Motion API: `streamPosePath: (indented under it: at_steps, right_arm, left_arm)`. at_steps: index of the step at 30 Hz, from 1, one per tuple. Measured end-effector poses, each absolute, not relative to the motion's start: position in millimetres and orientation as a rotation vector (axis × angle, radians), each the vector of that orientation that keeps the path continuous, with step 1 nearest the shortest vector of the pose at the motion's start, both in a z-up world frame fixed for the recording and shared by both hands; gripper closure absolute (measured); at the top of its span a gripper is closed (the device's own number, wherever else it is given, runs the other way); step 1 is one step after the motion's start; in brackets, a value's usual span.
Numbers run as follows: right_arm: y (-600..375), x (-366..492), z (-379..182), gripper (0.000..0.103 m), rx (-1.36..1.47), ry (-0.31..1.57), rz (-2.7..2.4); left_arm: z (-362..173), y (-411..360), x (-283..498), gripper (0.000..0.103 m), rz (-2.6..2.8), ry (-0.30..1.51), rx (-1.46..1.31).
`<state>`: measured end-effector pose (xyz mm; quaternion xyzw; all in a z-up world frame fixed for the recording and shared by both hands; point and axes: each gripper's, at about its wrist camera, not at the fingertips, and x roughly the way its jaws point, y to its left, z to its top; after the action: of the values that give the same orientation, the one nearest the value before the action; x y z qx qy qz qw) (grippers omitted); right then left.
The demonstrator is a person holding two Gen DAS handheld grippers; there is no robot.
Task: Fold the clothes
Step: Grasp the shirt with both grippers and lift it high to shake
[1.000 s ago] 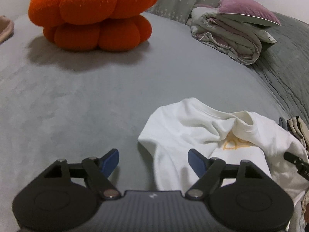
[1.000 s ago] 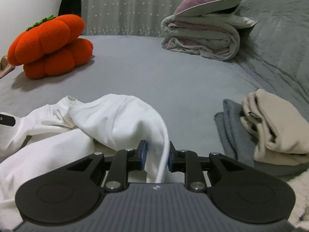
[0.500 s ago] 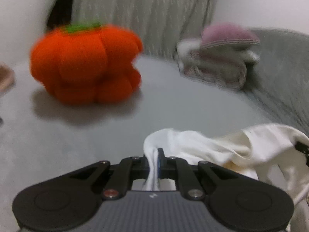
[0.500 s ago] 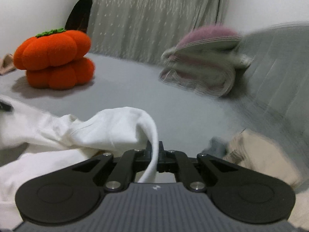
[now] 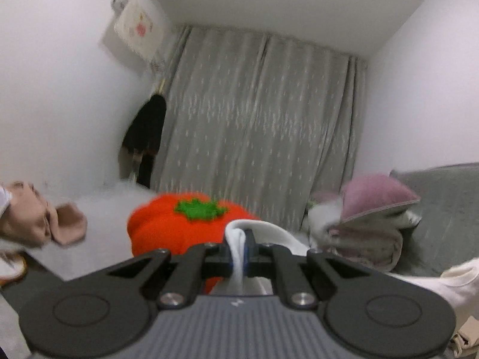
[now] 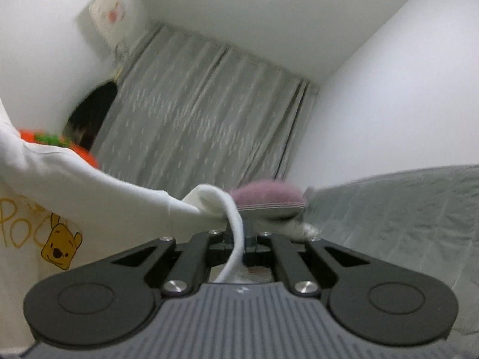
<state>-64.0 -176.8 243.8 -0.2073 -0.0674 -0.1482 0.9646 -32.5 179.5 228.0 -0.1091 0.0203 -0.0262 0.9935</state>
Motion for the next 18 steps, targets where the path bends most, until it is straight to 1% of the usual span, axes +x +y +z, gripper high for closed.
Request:
streamPosePath:
  at_steps: [5, 9, 12, 14, 16, 18]
  right_arm:
    - [-171.7, -95.7, 273.0, 0.102, -0.455, -0.267, -0.323]
    - [-177.9, -123.9, 303.8, 0.102, -0.384, -0.397, -0.324]
    - [-184.7, -128.6, 318.2, 0.102, -0.334, -0.421, -0.294]
    - [-188.2, -128.5, 324.8, 0.102, -0.305, -0.417, -0.266]
    - [-193.6, -112.7, 323.4, 0.102, -0.283, -0.366, -0.243]
    - [-197.7, -83.4, 311.5, 0.102, -0.287, -0.286, -0.233]
  left_arm:
    - [266.3, 194.2, -73.5, 0.097, -0.116, -0.050, -0.279]
    - [303.6, 198.5, -118.3, 0.097, -0.180, -0.201, -0.273]
    - [315.7, 199.6, -128.3, 0.097, -0.175, -0.236, -0.271]
    - [316.0, 195.7, -118.8, 0.097, -0.145, -0.226, -0.237]
    - [311.3, 192.1, -94.3, 0.097, -0.113, -0.166, -0.210]
    - [297.3, 193.3, -52.6, 0.097, -0.099, -0.053, -0.207]
